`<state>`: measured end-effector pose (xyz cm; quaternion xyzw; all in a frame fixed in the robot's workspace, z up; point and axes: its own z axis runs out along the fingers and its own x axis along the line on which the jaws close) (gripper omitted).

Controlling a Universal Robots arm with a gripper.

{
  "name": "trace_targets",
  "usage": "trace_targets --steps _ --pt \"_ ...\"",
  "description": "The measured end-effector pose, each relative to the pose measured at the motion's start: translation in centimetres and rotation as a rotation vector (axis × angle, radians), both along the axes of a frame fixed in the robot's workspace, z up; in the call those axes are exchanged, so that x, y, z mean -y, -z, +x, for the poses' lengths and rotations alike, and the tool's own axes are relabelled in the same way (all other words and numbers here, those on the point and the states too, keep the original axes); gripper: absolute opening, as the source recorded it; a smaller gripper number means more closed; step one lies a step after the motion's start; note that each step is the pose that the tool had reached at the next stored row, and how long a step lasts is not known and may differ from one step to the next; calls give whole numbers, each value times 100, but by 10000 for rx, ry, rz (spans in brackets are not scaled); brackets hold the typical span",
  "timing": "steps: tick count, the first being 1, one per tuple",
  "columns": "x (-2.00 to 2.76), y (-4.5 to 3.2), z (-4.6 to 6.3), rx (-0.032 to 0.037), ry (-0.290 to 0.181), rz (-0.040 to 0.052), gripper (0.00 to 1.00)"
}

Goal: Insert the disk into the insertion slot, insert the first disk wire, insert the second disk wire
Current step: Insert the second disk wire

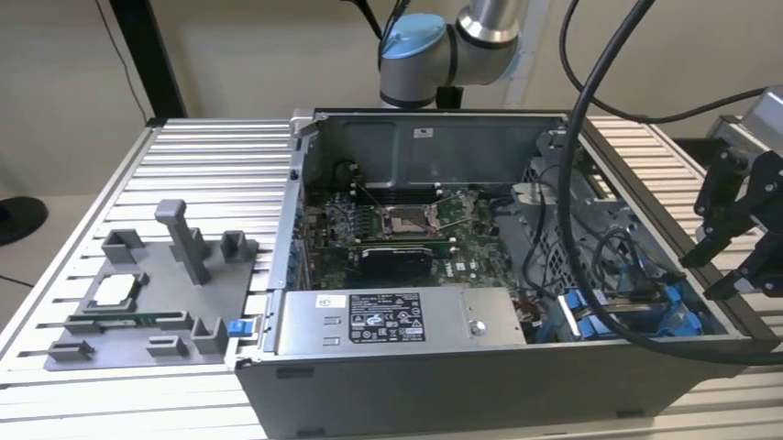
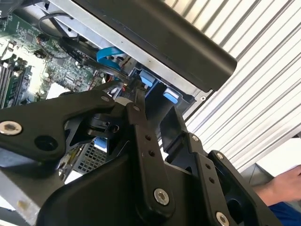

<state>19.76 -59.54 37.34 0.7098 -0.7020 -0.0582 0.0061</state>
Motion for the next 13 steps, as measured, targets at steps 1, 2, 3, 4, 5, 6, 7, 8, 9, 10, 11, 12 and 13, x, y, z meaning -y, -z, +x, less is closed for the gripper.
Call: trace_targets --steps 1,2,3,4,5,6,7,8,9,10,11,12,13 --pt "-1 6 -1 0 6 54 100" --pt "-3 12 -4 0 13 125 100" --pt "-5 17 -7 0 22 205 100" --pt "-7 22 -10 0 32 290 100" --pt "-9 28 -13 0 39 369 100" --pt "-10 35 -14 0 44 438 100" --pt "-10 41 -15 -1 50 505 100" --pt "-10 48 -16 0 57 570 100" --pt "-10 56 -17 0 66 635 100" --pt "-10 66 -17 0 74 688 100" --pt "-11 79 -17 -1 83 732 100" --pt "-10 93 -17 0 96 766 100" --pt "-10 105 -17 1 109 797 100"
